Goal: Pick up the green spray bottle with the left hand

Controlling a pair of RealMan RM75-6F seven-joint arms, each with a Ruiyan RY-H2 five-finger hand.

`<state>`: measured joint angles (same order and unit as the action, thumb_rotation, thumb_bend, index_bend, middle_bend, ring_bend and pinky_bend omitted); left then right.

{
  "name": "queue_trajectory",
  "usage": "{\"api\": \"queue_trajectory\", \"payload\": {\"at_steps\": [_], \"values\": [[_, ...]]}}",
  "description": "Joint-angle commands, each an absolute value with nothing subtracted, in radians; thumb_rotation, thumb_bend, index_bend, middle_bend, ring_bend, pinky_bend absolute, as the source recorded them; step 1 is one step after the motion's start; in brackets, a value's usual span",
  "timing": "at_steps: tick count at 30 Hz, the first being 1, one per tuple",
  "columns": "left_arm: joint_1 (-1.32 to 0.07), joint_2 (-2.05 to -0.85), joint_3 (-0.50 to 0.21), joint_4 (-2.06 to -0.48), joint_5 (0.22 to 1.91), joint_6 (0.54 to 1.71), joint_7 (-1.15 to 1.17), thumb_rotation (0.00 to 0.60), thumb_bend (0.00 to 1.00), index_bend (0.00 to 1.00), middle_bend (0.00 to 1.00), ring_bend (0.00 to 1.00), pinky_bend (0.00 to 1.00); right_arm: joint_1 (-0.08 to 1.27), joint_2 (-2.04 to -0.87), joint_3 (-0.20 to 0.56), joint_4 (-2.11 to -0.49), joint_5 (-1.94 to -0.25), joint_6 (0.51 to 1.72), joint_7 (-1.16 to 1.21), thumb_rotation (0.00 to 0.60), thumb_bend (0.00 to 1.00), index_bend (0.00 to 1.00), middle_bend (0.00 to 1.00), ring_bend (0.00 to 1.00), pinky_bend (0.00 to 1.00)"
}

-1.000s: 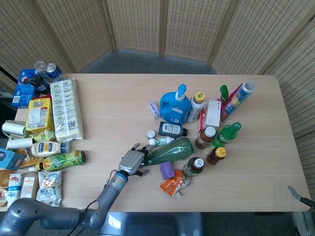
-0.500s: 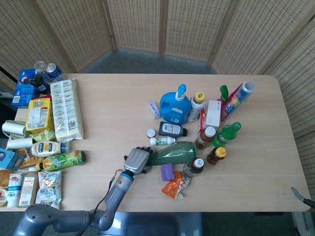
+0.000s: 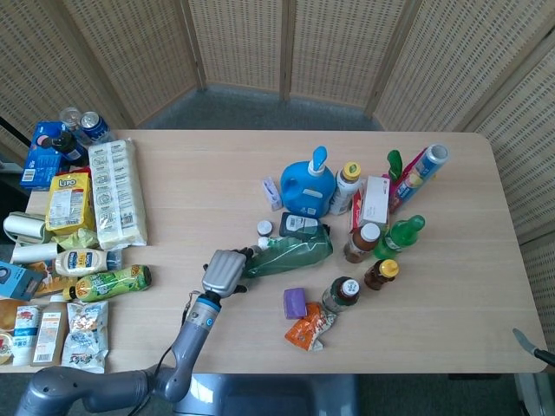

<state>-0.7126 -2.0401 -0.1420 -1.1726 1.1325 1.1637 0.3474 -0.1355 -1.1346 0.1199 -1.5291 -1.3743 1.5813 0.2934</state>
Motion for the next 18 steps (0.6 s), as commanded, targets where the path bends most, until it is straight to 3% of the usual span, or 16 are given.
{"api": "queue_trajectory", "payload": {"at_steps": [1, 10, 18], "values": [[-0.683, -1.98, -0.149, -1.241, 1.176, 1.201, 0.307, 0.6, 0.53, 0.66, 0.61, 0.82, 0.63, -0.132, -1.135, 0.12, -1.534, -1.377, 1.579, 0.287, 0.491, 0.03, 0.0, 0.0, 0.0, 0.0], [-0.631, -1.811, -0.171, -1.462, 1.296, 1.315, 0.273, 0.6, 0.52, 0.65, 0.61, 0.82, 0.62, -0.11, -1.142, 0.121, -1.555, -1.395, 1.565, 0.256, 0.493, 0.03, 0.0, 0.0, 0.0, 0.0], [-0.607, -1.672, -0.241, -1.673, 1.352, 1.387, 0.29, 0.6, 0.52, 0.65, 0.61, 0.82, 0.62, -0.094, -1.152, 0.118, -1.559, -1.411, 1.556, 0.245, 0.494, 0.03, 0.0, 0.0, 0.0, 0.0]]}}
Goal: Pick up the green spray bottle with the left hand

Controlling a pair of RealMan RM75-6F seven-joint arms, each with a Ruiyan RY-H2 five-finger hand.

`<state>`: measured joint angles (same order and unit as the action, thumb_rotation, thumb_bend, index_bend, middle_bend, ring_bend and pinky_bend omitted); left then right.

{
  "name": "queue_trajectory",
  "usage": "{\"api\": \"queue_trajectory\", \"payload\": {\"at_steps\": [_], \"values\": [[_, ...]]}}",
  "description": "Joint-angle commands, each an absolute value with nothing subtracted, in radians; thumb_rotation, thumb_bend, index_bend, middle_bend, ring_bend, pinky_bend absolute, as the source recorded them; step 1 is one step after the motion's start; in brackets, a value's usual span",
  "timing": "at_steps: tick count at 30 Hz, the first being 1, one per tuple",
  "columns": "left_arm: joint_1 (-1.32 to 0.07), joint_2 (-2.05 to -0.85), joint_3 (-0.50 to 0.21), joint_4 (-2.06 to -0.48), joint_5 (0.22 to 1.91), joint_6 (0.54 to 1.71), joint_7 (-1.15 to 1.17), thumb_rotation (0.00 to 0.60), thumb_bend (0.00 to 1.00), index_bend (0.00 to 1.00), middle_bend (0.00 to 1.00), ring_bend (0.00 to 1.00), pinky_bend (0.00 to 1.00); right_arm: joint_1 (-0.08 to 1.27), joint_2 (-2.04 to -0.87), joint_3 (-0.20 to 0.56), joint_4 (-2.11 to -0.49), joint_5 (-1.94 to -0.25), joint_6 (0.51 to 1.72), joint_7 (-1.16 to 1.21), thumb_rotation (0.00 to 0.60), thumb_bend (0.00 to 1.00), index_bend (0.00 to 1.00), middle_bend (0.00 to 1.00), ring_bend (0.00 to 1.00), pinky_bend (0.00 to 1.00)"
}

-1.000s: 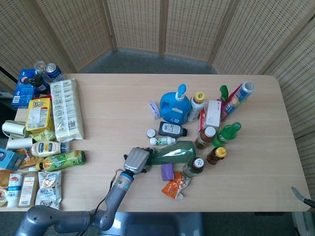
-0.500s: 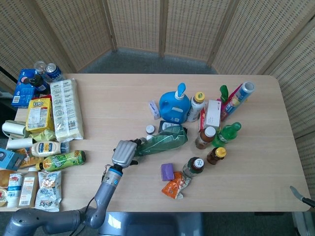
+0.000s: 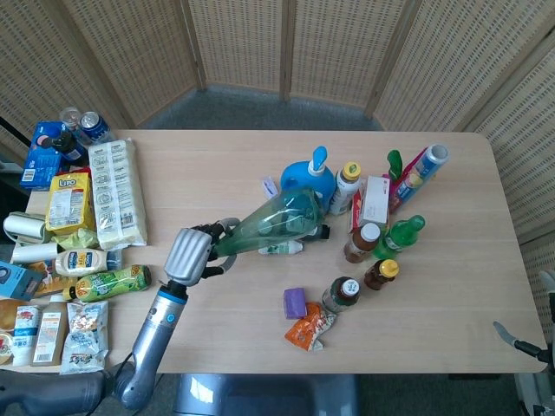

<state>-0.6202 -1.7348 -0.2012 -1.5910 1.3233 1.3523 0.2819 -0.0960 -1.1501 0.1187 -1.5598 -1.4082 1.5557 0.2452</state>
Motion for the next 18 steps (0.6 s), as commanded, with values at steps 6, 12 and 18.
{"api": "queue_trajectory", "payload": {"at_steps": [6, 12, 18], "values": [[-0.606, -1.596, -0.311, -1.802, 1.354, 1.408, 0.298, 0.6, 0.52, 0.65, 0.61, 0.82, 0.62, -0.09, -1.162, 0.116, -1.55, -1.419, 1.559, 0.254, 0.491, 0.03, 0.0, 0.0, 0.0, 0.0], [-0.611, -1.553, -0.361, -1.881, 1.348, 1.417, 0.3, 0.6, 0.52, 0.65, 0.61, 0.82, 0.62, -0.089, -1.176, 0.112, -1.538, -1.419, 1.558, 0.262, 0.493, 0.03, 0.0, 0.0, 0.0, 0.0], [-0.618, -1.548, -0.368, -1.891, 1.341, 1.411, 0.296, 0.6, 0.52, 0.65, 0.61, 0.82, 0.62, -0.086, -1.177, 0.113, -1.542, -1.416, 1.557, 0.252, 0.493, 0.03, 0.0, 0.0, 0.0, 0.0]]}}
